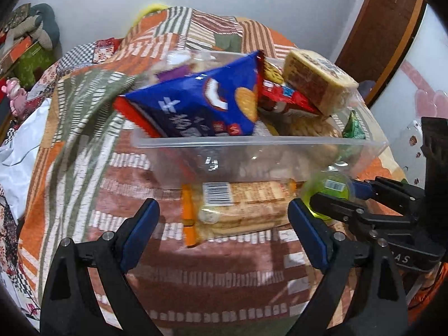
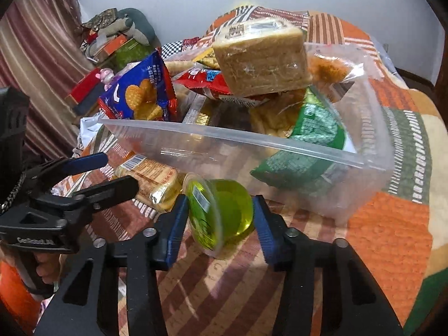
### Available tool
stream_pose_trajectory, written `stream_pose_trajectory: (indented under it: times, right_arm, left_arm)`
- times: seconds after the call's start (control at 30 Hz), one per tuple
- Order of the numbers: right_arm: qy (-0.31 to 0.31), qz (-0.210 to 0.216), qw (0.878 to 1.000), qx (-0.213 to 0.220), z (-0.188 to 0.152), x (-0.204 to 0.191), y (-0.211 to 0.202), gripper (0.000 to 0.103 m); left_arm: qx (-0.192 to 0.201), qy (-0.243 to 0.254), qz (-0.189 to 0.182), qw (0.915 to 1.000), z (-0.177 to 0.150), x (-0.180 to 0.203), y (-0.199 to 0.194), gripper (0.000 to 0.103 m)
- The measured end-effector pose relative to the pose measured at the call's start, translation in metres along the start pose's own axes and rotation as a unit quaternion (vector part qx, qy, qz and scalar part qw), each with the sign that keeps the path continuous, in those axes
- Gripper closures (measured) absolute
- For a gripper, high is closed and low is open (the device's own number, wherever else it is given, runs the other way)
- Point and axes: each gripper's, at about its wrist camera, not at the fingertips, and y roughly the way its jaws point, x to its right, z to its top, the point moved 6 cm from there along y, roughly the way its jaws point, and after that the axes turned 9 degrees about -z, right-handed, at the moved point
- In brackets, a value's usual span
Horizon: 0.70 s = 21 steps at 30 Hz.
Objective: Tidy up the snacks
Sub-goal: 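Grasp the wrapped biscuit pack with the left gripper while the right grasps the green jelly cup, then place the biscuit pack and jelly cup into the clear box, open both grippers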
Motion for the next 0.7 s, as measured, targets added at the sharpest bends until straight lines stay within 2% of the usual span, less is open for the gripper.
stream_pose_trajectory:
  times: [0.17,0.37,0.43,0.63,0.7]
  right_arm:
    - [0.003,-0.010,1.000,0.011,-0.007,0.013,-0.012,0.061]
    - [0.009,-0.016,1.000,0.021,-0.013,0.022,-0.022,0.061]
    - [0.013,-0.015,0.999,0.025,-0.013,0.023,-0.023,0.061]
    - [0.020,-0.011,0.999,0.034,-0.014,0.025,-0.030,0.061]
    - [0.020,-0.013,0.999,0.042,-0.012,0.025,-0.033,0.061]
  left_arm:
    - [-0.022,0.013,-0.002,0.9997,0.000,0.013,0.017,0.009]
    - [-0.043,-0.006,-0.006,0.9990,0.001,0.012,0.041,0.006]
    - [-0.037,-0.007,0.001,0.9993,0.002,0.011,0.044,0.007]
    - [-0.022,0.015,-0.006,0.9996,-0.003,0.021,0.034,0.025]
    - [-0.021,0.019,-0.011,0.9995,-0.007,0.023,0.029,0.025]
